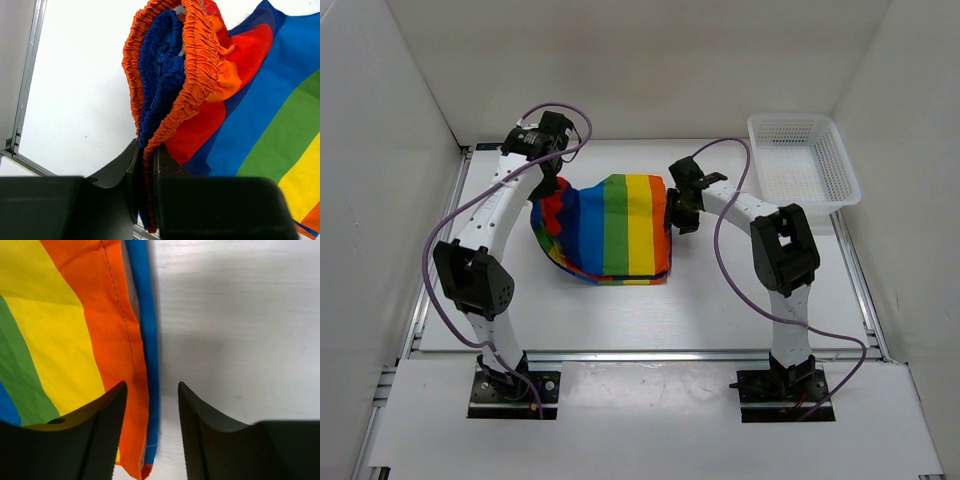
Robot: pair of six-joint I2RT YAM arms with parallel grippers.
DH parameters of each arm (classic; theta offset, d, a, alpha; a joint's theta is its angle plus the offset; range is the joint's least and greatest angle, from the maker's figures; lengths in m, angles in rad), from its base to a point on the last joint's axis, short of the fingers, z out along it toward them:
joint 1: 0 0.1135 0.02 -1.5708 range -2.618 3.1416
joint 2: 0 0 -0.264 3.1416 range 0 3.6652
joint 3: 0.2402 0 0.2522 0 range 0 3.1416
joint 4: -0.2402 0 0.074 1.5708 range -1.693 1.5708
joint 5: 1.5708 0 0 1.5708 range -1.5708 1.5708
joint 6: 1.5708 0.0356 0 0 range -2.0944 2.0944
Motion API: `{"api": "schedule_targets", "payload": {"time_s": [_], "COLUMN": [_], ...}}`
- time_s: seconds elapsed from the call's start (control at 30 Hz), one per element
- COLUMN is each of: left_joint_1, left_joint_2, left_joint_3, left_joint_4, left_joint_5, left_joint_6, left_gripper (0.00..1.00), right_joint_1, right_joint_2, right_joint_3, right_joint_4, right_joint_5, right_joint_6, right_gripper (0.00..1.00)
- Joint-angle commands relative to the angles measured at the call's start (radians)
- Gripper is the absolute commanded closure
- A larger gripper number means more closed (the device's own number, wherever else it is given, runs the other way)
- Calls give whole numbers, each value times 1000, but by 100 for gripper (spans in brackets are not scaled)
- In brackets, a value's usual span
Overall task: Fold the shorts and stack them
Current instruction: Fold the shorts
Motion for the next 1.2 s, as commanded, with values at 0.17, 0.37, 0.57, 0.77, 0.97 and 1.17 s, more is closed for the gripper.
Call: {"api": "schedule_targets", "payload": {"time_s": [0.17, 0.37, 0.57, 0.77, 0.97, 1.17], "left_joint_1": [-17, -103, -258, -370, -419, -428], "left_joint_2": [17, 86, 212, 350, 386, 386], "left_joint_3": [138, 230, 310, 375, 375, 333], "left_joint_4": [-11, -20, -20, 0, 44, 89], "left_joint_5": [-36, -17, 2, 22, 115, 184], "left_joint_6": [46, 69, 69, 58, 36, 27], "left_gripper": [90, 90, 90, 90, 90, 90], "right_joint_1": [-10, -10, -10, -10, -10, -10], "right_joint_2": [87, 101, 101, 92, 92, 92], "right_joint_3": [-6, -16, -25, -34, -54, -54], "right_joint_4": [78, 88, 88, 88, 97, 97], "right_joint_5": [-192, -203, -194, -184, -184, -184], "right_joint_6": [-4, 5, 15, 15, 24, 24], "right_gripper": [64, 100, 100, 100, 100, 100]}}
